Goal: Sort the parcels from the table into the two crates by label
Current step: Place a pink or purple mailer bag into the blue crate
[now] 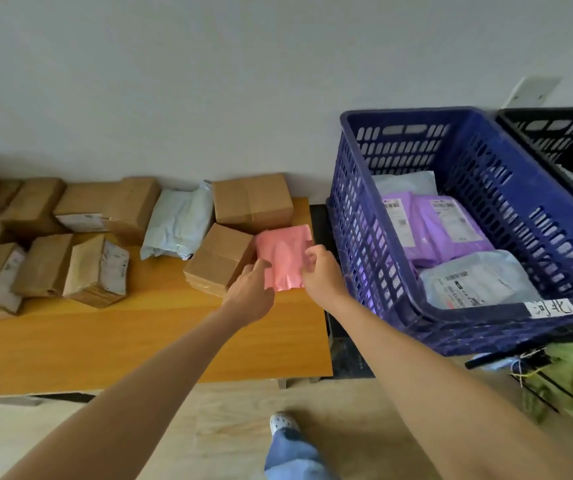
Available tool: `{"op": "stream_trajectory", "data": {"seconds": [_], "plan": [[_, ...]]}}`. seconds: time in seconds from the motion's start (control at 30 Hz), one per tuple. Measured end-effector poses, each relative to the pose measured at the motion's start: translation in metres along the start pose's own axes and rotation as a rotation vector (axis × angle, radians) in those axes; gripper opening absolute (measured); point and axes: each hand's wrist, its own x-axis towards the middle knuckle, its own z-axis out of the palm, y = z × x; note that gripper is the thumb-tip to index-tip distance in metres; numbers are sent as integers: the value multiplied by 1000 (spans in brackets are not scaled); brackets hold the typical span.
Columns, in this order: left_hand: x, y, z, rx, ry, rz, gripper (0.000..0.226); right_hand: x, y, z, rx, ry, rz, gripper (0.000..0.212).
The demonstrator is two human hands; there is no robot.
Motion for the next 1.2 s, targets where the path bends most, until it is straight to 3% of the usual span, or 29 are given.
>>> {"op": "stream_trajectory", "data": {"seconds": [0.27, 0.5, 0.77, 1.03, 1.2], "plan": [[35, -28, 37, -94, -80, -111, 59, 34, 31, 43, 76, 31, 165, 34], [71, -43, 57, -148, -198, -144, 73, 60, 53, 67, 139, 22, 202, 55], [98, -50, 68, -218, -250, -268, 77, 81, 70, 82, 225, -35, 279, 61], [98, -45, 62, -321, -235, -253, 84, 83, 69, 84, 148, -101, 300, 60], [91, -39, 56, -300, -118, -209, 81, 77, 65, 76, 151, -128, 340, 62]]}}
